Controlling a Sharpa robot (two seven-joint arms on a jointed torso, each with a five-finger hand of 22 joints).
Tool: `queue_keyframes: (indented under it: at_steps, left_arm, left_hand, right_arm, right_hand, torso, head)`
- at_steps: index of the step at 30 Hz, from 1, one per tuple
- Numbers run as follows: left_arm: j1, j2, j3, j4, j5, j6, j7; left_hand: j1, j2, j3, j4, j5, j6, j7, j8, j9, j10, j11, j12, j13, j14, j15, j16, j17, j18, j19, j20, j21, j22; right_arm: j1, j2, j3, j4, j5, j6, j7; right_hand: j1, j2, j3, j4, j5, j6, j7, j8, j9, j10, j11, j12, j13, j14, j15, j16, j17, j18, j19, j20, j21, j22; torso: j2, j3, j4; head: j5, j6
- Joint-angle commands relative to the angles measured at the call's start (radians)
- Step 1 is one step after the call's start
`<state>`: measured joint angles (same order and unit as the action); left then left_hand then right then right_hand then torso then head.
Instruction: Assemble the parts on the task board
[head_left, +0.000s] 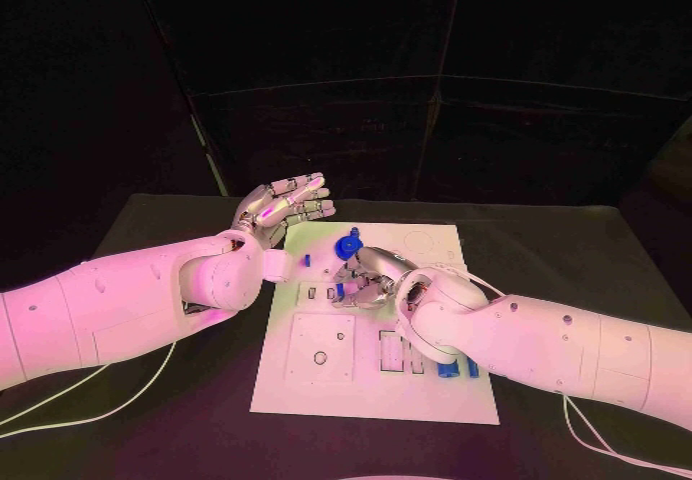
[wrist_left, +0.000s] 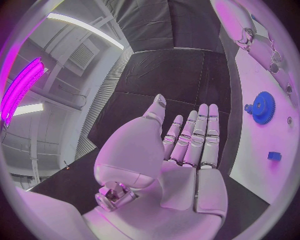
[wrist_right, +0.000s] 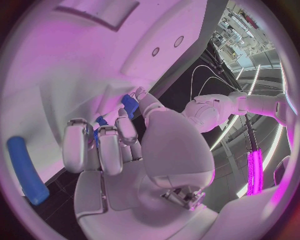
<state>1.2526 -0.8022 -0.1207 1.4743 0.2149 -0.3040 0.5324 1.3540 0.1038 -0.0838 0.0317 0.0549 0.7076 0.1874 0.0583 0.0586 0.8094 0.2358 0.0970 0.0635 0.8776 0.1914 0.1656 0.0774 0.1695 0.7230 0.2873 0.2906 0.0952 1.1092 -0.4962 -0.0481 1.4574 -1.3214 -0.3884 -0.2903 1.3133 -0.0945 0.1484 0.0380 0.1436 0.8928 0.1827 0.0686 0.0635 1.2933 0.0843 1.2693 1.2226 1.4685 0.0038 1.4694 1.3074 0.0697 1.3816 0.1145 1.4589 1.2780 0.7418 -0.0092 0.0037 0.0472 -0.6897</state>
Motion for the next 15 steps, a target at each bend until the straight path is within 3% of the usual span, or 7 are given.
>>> queue_keyframes:
  at_steps: [1,5,8,12,15]
  left_arm:
    - [0.002,0.002,0.001,-0.003,-0.003,0.018,-0.002]
    - [0.002,0.002,0.001,-0.014,-0.018,0.030,-0.011]
    - [0.002,0.000,0.001,-0.025,-0.037,0.040,-0.020]
    - [0.002,-0.003,0.001,-0.039,-0.070,0.059,-0.035]
    - [0.003,-0.005,0.001,-0.051,-0.128,0.095,-0.047]
  left_hand:
    - [0.000,0.007,0.000,-0.009,0.003,-0.003,0.093,0.002,0.000,0.003,-0.001,0.004,0.000,0.005,0.001,0.001,-0.001,0.001,0.009,0.000,-0.002,-0.002]
    - [-0.003,0.009,0.001,-0.017,0.003,0.026,0.092,0.008,0.003,0.022,-0.005,0.014,0.002,0.028,-0.006,0.010,0.002,0.006,0.022,-0.002,0.003,-0.002]
    - [-0.008,0.013,0.002,-0.024,0.004,0.096,0.079,0.021,0.008,0.053,-0.019,0.025,0.002,0.093,-0.024,0.034,0.010,0.015,0.069,-0.010,0.026,0.004]
    - [-0.009,0.019,0.005,-0.034,0.004,0.179,0.057,0.041,0.014,0.110,-0.041,0.040,0.003,0.183,-0.052,0.060,0.021,0.016,0.137,-0.036,0.059,0.013]
    - [0.000,0.029,0.011,-0.043,0.004,0.245,0.025,0.063,0.018,0.190,-0.076,0.058,0.005,0.271,-0.087,0.087,0.042,0.016,0.202,-0.066,0.092,0.024]
  right_arm:
    - [0.001,-0.009,0.000,0.011,0.042,-0.078,0.114]
    - [0.000,-0.031,0.001,0.025,0.096,-0.091,0.223]
    - [0.001,-0.060,0.001,0.046,0.139,-0.085,0.300]
    - [0.005,-0.103,0.002,0.079,0.178,-0.073,0.362]
    - [0.015,-0.138,0.003,0.109,0.218,-0.064,0.401]
  right_hand:
    - [0.012,0.002,-0.009,0.001,0.008,-0.005,-0.004,0.000,0.003,0.000,0.006,0.005,0.000,0.061,0.008,0.004,0.060,-0.007,0.000,0.006,0.002,0.001]
    - [0.017,0.006,-0.016,0.002,0.017,-0.018,-0.001,-0.001,0.002,-0.005,0.009,0.002,-0.004,0.060,0.011,0.003,0.058,-0.006,-0.005,0.009,0.000,-0.005]
    - [0.015,0.005,-0.023,0.004,0.017,-0.023,0.001,0.000,0.003,-0.007,0.011,0.002,-0.005,0.059,0.012,0.003,0.057,-0.005,-0.006,0.010,-0.001,-0.007]
    - [0.011,0.001,-0.035,0.009,0.018,-0.026,0.002,0.003,0.004,-0.011,0.012,0.000,-0.008,0.059,0.014,0.003,0.059,-0.005,-0.008,0.012,-0.002,-0.009]
    - [0.010,0.000,-0.041,0.011,0.019,-0.026,0.002,0.005,0.004,-0.012,0.012,0.000,-0.008,0.060,0.014,0.004,0.061,-0.005,-0.008,0.012,-0.002,-0.009]
  torso:
    - [0.000,0.0006,-0.0005]
    - [-0.001,0.0004,0.0004]
    - [-0.002,-0.0005,-0.0008]
    - [-0.003,-0.0008,-0.0017]
    - [-0.001,0.0005,-0.0010]
  head:
    - [-0.001,0.002]
    - [-0.001,0.005]
    - [0.002,0.005]
    - [0.003,0.007]
    - [0.009,0.012]
